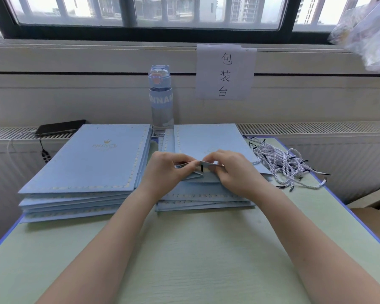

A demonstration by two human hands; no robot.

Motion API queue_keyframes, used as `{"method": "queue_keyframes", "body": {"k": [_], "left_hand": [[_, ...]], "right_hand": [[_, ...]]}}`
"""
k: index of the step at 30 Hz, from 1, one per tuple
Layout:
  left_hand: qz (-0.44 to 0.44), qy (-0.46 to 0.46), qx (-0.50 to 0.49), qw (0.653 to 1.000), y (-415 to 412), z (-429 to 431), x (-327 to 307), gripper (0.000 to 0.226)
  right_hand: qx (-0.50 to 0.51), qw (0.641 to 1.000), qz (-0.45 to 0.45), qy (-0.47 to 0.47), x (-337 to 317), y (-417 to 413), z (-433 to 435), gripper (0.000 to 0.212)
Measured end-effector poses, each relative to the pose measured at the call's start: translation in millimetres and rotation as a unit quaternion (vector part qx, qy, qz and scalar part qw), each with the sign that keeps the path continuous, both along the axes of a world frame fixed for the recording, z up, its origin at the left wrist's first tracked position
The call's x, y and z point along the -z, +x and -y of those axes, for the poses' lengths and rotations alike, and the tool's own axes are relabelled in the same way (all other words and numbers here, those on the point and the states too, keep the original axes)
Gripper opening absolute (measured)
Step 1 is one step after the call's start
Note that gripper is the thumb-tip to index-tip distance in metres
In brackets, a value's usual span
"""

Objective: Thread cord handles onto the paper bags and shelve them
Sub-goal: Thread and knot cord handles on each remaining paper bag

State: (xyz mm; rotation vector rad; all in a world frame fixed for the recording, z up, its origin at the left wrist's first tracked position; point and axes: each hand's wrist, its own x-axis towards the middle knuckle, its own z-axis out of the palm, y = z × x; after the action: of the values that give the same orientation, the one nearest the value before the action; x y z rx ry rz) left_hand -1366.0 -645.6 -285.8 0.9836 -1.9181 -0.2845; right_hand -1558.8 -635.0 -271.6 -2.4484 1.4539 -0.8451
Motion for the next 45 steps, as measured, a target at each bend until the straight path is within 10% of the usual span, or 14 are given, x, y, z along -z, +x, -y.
{"method": "queue_keyframes", "body": {"k": [15,26,38,45], "left_hand": [[-0.051,0.075,-0.011,0.996,0.4,0.8,-0.4,0.008],[-0.077,0.113,-0.014,0.990,-3.8,-4.2,-5.2,0.008],[-0.088,0.076,-0.033,0.993,6.4,-2.1,-11.0,0.006],[0.050,0.002,-0.010,0.999,27.1,-4.5,-20.2,0.010]], "right_hand": [[-0.060,0.990,0.011,-0.131,1.2,0.3,0.1,0.039],[-0.046,0.965,-0.035,-0.254,5.0,-2.9,2.8,0.014],[-0.024,0.992,0.107,-0.062,-5.0,-22.9,5.6,0.028],[-0.041,0.993,-0.006,0.107,-3.1,-16.6,4.1,0.043]]}}
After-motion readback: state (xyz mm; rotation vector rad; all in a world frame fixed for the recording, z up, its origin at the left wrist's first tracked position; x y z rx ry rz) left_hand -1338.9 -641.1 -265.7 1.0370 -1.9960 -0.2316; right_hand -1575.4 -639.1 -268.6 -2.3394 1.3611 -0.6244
